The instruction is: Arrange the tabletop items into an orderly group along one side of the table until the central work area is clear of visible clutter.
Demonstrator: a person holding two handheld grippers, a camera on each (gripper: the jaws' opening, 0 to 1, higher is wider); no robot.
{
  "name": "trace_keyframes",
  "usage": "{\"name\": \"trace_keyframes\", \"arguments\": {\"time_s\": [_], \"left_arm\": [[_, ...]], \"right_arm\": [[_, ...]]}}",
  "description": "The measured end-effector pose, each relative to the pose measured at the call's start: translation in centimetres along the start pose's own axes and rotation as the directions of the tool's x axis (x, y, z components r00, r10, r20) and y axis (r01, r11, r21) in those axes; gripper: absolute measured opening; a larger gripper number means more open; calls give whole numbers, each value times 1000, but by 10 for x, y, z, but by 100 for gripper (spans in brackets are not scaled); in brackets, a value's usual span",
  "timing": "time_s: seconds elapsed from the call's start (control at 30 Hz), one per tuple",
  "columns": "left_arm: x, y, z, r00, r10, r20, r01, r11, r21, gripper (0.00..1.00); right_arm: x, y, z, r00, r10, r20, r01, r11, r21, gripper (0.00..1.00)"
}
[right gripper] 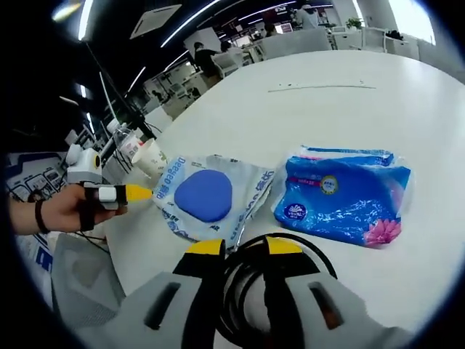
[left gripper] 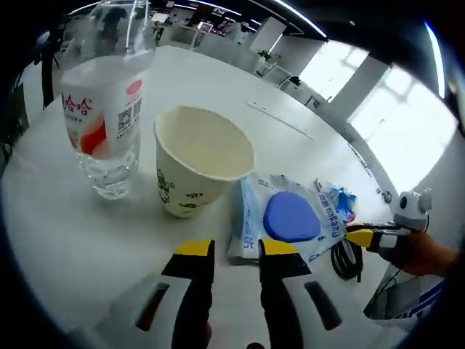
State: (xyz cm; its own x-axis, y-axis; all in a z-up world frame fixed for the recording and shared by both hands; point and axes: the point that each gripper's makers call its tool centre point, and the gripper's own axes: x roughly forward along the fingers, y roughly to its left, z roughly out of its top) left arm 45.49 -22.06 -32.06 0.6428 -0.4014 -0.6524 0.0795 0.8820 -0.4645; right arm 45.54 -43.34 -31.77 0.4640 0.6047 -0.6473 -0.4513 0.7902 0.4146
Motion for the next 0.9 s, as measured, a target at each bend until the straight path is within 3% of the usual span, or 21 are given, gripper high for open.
{"name": "trace_keyframes", "arguments": {"time_s": [0.27, 0.4, 0.5, 0.57, 0.9], "left_arm": [[2, 0, 0, 1000, -10, 0, 10, 1000, -5, 19], [5, 0, -1, 1000, -10, -4, 10, 1000, -10, 18], [7, -1, -3, 1000, 1, -6, -1, 1000, 3, 3], [8, 0, -3, 1000, 6, -5, -6, 1000, -4, 1], [11, 0, 9, 1000, 20, 20, -20, 999, -33, 0]], "right_arm": [[1, 2, 1, 1000, 4, 6, -4, 1000, 12, 17], [5, 6, 1, 1000, 14, 3, -14, 1000, 13, 10], [9, 6, 1, 1000, 8, 1, -9, 1000, 18, 3], [11, 7, 0, 1000, 1, -9, -1, 999, 51, 1], [16, 5, 6, 1000, -1, -10, 2, 999, 41, 0]]}}
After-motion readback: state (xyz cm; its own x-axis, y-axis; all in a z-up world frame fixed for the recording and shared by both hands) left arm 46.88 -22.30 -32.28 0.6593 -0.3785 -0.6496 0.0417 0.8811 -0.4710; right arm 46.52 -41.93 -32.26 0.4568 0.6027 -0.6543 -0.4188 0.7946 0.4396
